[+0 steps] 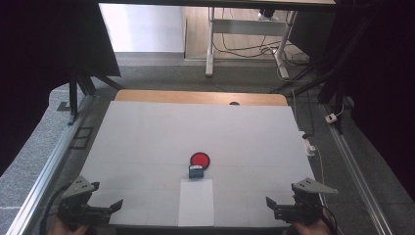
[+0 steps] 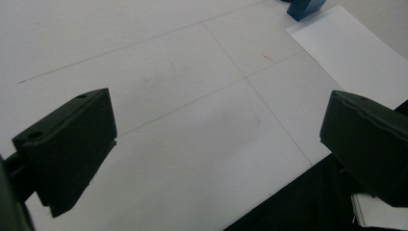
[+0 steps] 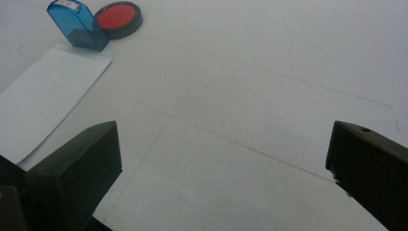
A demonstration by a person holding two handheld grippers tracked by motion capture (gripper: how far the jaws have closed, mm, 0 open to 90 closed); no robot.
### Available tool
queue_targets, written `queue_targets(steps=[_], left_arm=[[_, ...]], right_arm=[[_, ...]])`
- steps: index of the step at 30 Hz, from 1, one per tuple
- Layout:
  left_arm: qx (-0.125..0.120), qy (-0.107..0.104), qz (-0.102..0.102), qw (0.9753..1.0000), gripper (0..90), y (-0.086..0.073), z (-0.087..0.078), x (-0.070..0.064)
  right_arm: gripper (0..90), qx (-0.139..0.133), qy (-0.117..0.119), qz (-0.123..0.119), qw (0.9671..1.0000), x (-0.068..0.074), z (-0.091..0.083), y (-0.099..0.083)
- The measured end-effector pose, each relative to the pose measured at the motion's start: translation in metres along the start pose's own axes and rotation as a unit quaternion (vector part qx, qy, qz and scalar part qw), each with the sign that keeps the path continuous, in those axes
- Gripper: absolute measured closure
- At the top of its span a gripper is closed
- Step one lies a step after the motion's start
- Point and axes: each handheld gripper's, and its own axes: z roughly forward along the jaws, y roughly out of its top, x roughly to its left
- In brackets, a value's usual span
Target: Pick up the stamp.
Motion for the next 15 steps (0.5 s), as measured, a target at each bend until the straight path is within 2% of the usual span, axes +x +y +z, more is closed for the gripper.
queue_targets(steps=[15], left_arm=[[0.0,-0.011,-0.007,0.9999,0.0,-0.0012,-0.0013,0.0026]], right_arm=[[0.0,0.001,0.005,-0.008,1.0,0.0014,0.0021,0.0014]])
